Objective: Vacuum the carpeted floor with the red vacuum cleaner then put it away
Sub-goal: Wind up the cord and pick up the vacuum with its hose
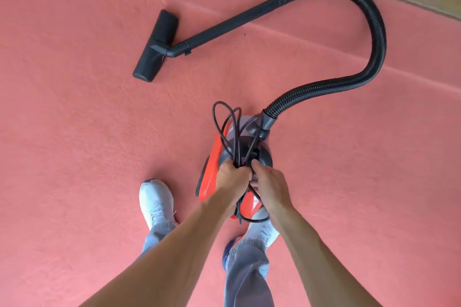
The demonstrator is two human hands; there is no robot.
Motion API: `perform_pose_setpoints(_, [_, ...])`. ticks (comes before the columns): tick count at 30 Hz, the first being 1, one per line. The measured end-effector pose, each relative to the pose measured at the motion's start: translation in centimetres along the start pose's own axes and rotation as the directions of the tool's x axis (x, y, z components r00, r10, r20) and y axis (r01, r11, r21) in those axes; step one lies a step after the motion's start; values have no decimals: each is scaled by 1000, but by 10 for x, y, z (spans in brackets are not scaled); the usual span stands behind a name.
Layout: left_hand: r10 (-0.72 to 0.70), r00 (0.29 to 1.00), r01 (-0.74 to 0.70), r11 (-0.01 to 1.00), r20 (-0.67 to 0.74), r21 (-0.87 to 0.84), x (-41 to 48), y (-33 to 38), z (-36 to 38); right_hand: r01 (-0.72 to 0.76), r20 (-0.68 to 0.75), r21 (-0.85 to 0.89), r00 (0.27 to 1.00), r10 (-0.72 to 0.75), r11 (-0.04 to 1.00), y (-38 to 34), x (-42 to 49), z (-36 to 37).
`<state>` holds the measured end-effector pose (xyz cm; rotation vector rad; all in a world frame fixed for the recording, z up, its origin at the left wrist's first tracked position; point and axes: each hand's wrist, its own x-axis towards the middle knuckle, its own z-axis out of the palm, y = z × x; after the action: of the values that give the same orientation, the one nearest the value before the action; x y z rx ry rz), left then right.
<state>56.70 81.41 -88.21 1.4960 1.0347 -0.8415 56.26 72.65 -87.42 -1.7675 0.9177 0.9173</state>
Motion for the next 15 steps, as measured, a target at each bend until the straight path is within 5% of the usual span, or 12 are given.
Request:
perform_pose_setpoints(5, [76, 988, -99, 981, 138, 170, 9, -8, 8, -54, 67, 154, 997, 45, 987, 11, 0, -6])
perform_pose_setpoints(10, [203, 962, -261, 885, 185, 385, 12, -13, -32, -75, 228, 16, 971, 69, 997, 6, -6, -6])
perform_pose_setpoints(15, [355, 900, -427, 593, 254, 683, 17, 11, -65, -40, 224, -2, 974, 40, 999, -27, 0, -3])
